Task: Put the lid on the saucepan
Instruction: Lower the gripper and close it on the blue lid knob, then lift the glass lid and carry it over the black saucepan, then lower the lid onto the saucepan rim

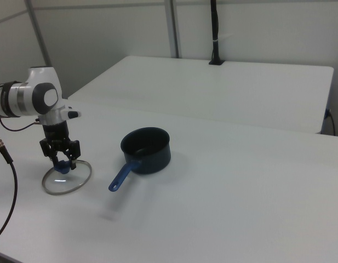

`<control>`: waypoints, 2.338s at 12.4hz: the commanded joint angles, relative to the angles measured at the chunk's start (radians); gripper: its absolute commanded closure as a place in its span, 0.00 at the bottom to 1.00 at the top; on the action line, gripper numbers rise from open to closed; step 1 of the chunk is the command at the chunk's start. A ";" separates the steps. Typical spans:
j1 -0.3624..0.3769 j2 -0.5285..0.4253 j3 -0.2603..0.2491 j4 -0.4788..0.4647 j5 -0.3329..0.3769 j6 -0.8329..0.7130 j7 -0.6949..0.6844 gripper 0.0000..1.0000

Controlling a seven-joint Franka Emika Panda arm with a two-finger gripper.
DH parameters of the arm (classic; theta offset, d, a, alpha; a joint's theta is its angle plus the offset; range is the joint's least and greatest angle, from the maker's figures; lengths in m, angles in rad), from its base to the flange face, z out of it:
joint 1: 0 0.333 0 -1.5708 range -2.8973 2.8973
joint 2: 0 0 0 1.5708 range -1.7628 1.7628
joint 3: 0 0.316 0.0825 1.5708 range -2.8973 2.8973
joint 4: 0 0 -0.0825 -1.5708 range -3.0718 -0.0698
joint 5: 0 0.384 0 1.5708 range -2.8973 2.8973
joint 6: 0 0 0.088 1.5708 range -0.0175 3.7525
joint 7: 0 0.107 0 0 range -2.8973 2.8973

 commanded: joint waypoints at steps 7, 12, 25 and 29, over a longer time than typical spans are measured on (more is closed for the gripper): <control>-0.001 -0.082 -0.011 -0.007 -0.007 -0.076 -0.019 0.44; -0.082 -0.087 -0.011 0.132 0.003 -0.171 -0.007 0.45; -0.367 0.025 -0.019 0.393 0.029 -0.239 0.069 0.48; -0.383 0.072 -0.031 0.424 0.027 -0.202 0.161 0.48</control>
